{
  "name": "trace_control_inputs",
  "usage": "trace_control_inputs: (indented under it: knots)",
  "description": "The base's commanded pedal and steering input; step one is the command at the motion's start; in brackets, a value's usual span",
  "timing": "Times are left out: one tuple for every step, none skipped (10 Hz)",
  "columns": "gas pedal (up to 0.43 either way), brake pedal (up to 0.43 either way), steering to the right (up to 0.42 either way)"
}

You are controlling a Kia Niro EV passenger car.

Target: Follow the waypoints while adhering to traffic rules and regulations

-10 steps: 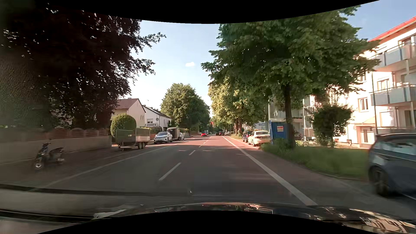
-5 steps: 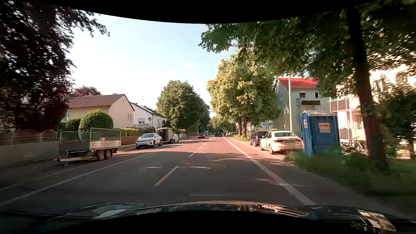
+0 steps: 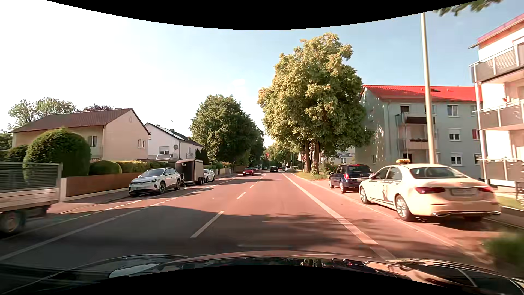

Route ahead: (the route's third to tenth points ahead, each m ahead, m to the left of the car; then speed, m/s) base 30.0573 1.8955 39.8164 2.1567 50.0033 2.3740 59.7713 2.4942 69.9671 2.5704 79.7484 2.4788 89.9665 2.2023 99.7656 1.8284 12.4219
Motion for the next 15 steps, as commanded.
trace_control_inputs:
  knots:
    - [0.138, 0.006, -0.003]
    - [0.138, 0.006, -0.003]
    - [0.138, 0.006, -0.003]
    - [0.138, 0.006, -0.003]
    - [0.15, 0.006, -0.003]
    - [0.15, 0.006, -0.003]
    - [0.15, 0.006, -0.003]
    - [0.15, 0.006, -0.003]
    - [0.15, 0.006, -0.003]
    - [0.15, 0.006, -0.003]
    - [0.15, 0.006, -0.003]
    - [0.157, 0.006, -0.003]
    - [0.157, 0.006, -0.003]
    - [0.157, 0.006, -0.003]
    - [0.169, 0.006, -0.003]
